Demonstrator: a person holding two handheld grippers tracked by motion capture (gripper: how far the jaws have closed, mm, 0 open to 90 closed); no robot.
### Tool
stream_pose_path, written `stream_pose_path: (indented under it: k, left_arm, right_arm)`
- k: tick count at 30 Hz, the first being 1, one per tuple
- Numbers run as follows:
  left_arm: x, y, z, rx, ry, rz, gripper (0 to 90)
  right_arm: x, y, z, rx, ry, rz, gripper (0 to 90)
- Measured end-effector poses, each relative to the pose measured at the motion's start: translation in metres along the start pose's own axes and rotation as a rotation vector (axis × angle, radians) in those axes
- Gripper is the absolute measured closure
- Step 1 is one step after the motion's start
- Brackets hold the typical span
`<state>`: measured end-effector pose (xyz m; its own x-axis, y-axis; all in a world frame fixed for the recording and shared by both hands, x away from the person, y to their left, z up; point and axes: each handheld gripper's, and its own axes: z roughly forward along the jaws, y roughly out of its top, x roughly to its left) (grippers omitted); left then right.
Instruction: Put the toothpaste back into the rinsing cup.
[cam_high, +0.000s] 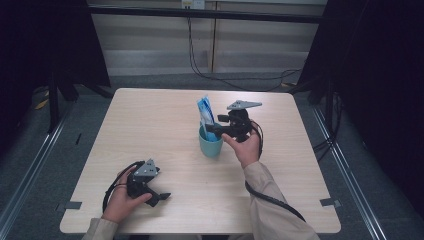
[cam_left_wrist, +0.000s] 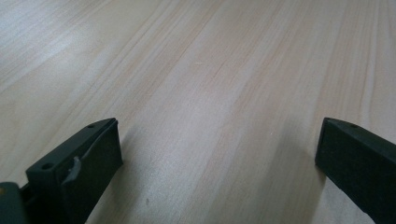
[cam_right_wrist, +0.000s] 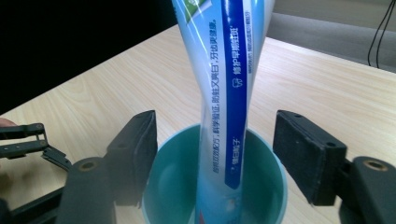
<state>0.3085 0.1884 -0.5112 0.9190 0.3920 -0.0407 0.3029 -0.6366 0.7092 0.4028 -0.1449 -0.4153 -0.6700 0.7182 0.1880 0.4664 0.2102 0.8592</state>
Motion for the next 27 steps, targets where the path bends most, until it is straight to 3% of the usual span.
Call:
stream_pose_path:
  k: [12, 27]
  left_arm:
    - [0.0, 0.0, 0.0, 0.0, 0.0, -0.001, 0.0]
    - [0.0, 0.0, 0.0, 0.0, 0.0, -0.001, 0.0]
  right_arm:
    - [-0.001, -0.001, -0.006, 0.018, -0.001, -0.003, 17.4]
    - [-0.002, -0.003, -0.017, 0.042, -0.004, -0.013, 16.0]
